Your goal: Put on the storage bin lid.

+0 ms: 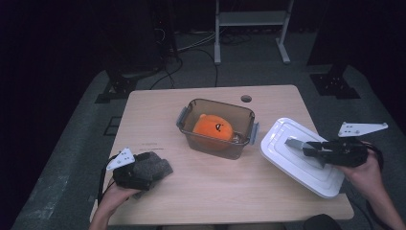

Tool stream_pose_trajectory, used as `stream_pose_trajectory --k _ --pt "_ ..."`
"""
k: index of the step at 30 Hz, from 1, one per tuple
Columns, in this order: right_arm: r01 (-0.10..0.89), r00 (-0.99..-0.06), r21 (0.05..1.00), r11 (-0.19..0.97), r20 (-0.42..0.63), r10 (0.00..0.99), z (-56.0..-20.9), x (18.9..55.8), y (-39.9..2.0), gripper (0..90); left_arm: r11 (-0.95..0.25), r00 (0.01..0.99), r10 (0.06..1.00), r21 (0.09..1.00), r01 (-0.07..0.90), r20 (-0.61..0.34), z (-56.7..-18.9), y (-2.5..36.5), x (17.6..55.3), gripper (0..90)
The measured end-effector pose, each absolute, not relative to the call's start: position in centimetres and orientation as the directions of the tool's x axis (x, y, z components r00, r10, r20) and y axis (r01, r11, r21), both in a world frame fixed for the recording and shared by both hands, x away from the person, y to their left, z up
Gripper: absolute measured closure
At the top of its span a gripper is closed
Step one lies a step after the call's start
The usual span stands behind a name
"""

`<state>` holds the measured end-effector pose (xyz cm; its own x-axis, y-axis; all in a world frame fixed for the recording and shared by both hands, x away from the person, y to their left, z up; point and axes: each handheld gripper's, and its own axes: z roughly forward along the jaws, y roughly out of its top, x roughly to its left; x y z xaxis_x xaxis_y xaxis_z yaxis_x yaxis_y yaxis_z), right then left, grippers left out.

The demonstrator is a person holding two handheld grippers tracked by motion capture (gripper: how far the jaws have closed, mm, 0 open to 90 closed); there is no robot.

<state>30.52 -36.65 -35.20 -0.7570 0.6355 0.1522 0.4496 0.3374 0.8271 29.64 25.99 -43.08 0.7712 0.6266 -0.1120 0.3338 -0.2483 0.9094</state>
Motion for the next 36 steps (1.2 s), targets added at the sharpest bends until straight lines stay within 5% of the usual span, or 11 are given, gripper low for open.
stream_pose_trajectory --k 36 --pt "0.340 -0.841 0.847 0.409 0.079 0.535 -27.0 34.0 -30.5 66.2 -0.255 0.775 0.623 0.909 0.330 -0.106 -43.1 26.0 29.6 2.4"
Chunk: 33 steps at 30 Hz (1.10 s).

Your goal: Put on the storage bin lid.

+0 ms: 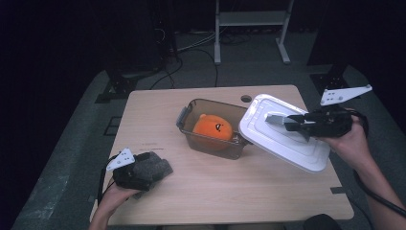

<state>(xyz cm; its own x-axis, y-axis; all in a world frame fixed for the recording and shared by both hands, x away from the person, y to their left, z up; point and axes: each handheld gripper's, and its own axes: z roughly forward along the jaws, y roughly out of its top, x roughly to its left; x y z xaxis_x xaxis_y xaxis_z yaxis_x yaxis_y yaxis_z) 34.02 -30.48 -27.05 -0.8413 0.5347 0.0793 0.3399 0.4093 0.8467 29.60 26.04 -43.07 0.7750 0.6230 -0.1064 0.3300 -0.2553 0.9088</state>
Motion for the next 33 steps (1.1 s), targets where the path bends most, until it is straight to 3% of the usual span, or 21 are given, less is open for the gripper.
stream_pose_trajectory --k 33 --pt "0.294 -0.893 0.827 0.479 0.060 0.445 -24.6 38.5 -22.8 66.2 -0.242 0.773 0.624 0.913 0.329 -0.113 -43.0 26.2 29.6 2.3"
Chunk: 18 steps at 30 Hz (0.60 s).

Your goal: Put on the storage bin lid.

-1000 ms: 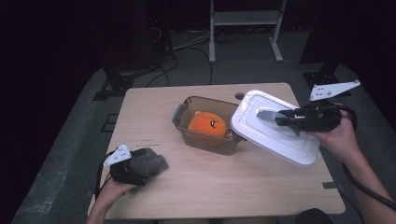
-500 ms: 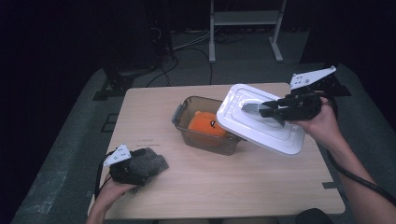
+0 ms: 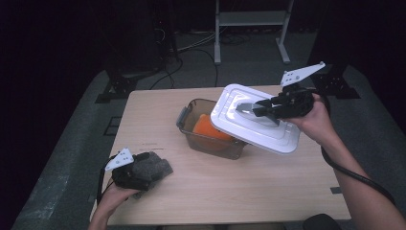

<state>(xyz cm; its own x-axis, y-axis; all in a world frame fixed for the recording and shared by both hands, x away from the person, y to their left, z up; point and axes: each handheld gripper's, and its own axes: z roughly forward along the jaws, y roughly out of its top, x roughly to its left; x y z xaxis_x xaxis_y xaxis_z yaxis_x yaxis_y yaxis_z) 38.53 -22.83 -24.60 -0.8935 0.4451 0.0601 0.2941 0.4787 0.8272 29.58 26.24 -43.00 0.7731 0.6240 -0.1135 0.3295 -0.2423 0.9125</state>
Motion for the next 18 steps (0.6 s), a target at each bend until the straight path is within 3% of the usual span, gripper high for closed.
stream_pose_trajectory --k 18 --pt "0.267 -0.919 0.822 0.503 0.059 0.391 -24.9 40.3 -18.8 66.2 -0.229 0.772 0.625 0.919 0.322 -0.115 -42.8 26.4 29.5 2.4"
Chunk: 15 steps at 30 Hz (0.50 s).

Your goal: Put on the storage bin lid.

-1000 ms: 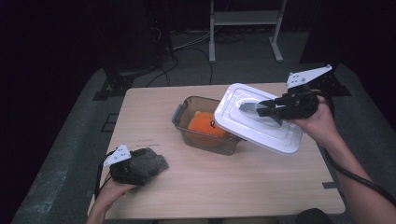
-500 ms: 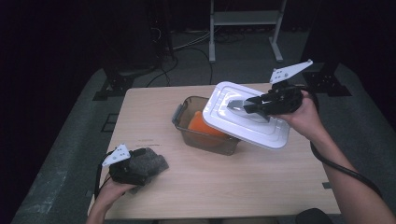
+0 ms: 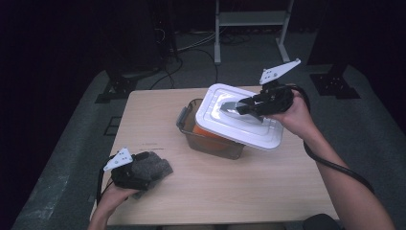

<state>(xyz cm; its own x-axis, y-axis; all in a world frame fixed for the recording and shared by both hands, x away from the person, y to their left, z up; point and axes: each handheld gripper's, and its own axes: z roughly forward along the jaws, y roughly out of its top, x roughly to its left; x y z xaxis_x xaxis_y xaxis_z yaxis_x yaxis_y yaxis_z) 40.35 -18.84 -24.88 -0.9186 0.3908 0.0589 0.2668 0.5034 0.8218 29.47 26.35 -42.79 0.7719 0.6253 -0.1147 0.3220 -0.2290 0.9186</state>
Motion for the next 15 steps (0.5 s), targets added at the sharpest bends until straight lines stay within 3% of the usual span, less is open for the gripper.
stream_pose_trajectory --k 15 --pt "0.275 -0.921 0.818 0.505 0.074 0.381 -25.9 41.8 -17.4 66.2 -0.233 0.776 0.622 0.920 0.315 -0.108 -42.7 26.3 29.4 2.3"
